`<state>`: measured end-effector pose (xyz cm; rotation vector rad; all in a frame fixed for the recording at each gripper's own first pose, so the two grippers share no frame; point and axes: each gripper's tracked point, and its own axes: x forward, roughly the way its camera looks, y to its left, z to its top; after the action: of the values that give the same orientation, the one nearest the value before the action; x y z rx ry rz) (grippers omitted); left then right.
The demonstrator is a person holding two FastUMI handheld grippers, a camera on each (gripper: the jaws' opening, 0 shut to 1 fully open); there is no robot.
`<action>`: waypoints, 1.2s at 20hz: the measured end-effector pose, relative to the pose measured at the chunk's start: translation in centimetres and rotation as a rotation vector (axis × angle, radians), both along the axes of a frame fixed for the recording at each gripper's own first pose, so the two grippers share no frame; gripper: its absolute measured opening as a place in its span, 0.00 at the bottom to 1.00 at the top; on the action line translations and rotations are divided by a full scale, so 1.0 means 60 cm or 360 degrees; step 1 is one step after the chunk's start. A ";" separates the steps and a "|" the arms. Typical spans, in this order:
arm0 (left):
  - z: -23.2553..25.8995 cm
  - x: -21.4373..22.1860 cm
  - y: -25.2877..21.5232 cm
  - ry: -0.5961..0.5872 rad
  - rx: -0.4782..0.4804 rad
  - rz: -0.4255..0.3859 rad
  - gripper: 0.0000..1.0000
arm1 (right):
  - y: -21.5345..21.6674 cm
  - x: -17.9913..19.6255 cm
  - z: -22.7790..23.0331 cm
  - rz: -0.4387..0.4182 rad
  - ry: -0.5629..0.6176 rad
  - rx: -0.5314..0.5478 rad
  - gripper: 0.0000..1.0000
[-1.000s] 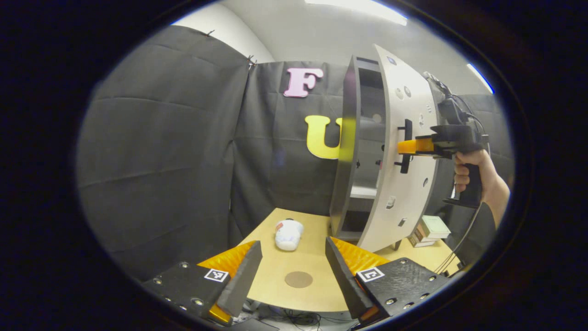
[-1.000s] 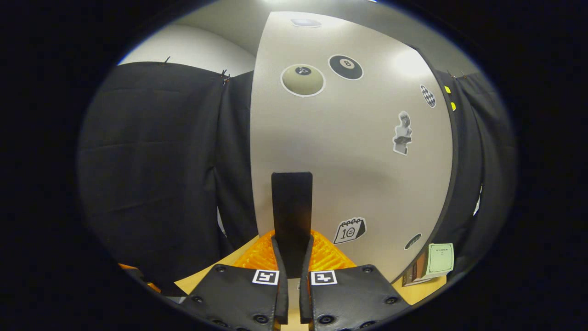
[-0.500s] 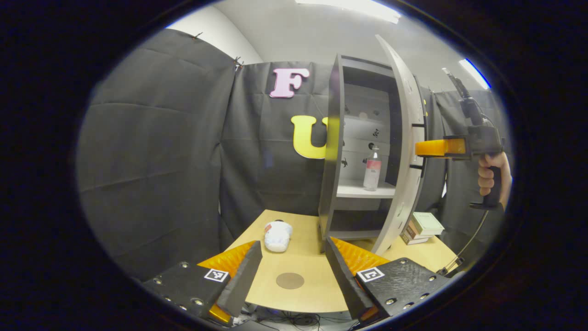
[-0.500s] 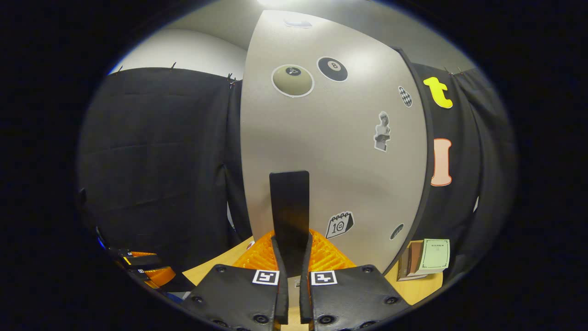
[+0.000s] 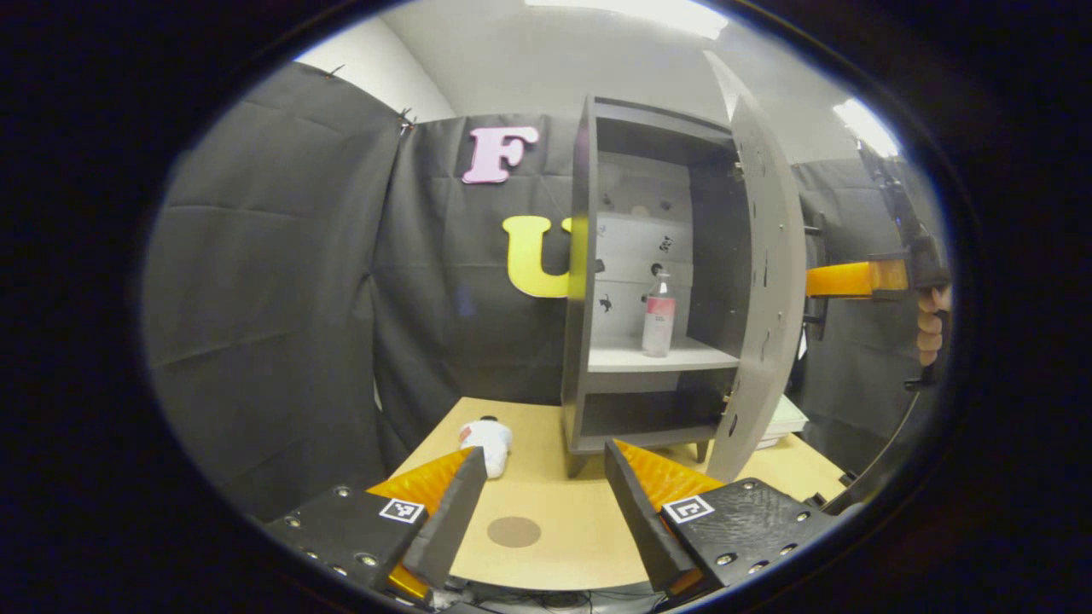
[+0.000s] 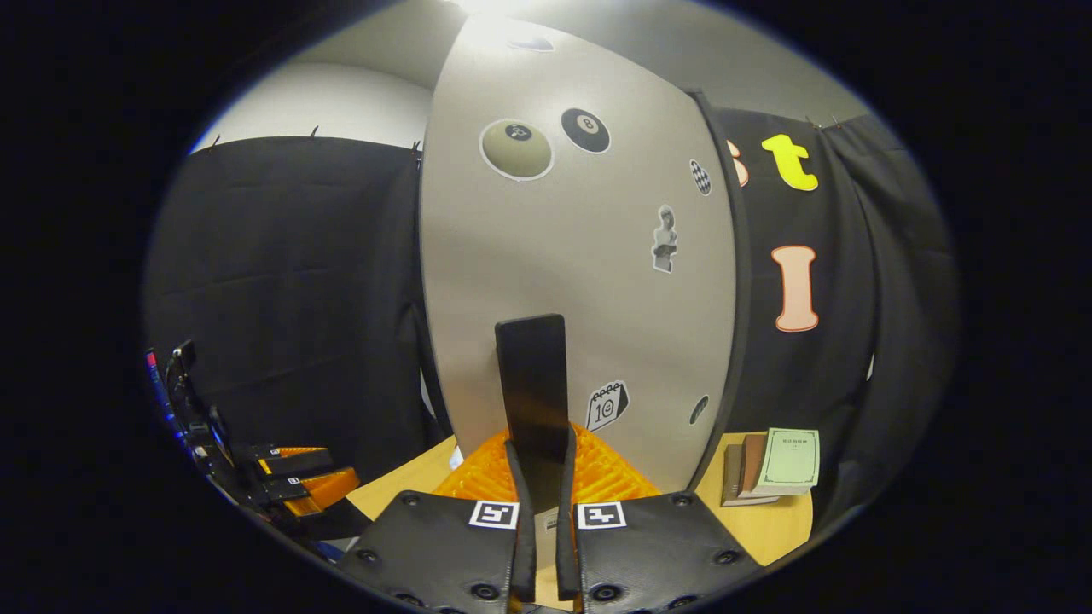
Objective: Open the cabinet door with the right hand, grasp the bottle in the cabinet with the left hand and place it on the coaster, then close the cabinet door with the right hand.
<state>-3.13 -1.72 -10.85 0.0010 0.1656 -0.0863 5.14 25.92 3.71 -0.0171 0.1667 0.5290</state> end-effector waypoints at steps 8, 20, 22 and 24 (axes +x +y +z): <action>-0.010 0.048 -0.076 0.0035 -0.0019 -0.0165 0.84 | -0.050 -0.011 -0.001 -0.0165 -0.0018 -0.0006 0.09; -0.023 0.088 -0.166 0.0078 -0.0017 -0.0360 0.86 | -0.169 -0.025 -0.024 -0.0557 0.0014 -0.0012 0.09; -0.023 0.091 -0.173 0.0082 -0.0017 -0.0378 0.86 | -0.191 -0.022 -0.024 -0.0616 0.0026 0.0040 0.06; -0.023 0.098 -0.175 0.0088 -0.0018 -0.0389 0.86 | -0.197 -0.018 -0.026 -0.0602 0.0037 0.0073 0.03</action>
<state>2.77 -12.20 -12.20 0.0078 0.2198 -0.3315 4.06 14.11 2.15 0.0645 0.1752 0.1556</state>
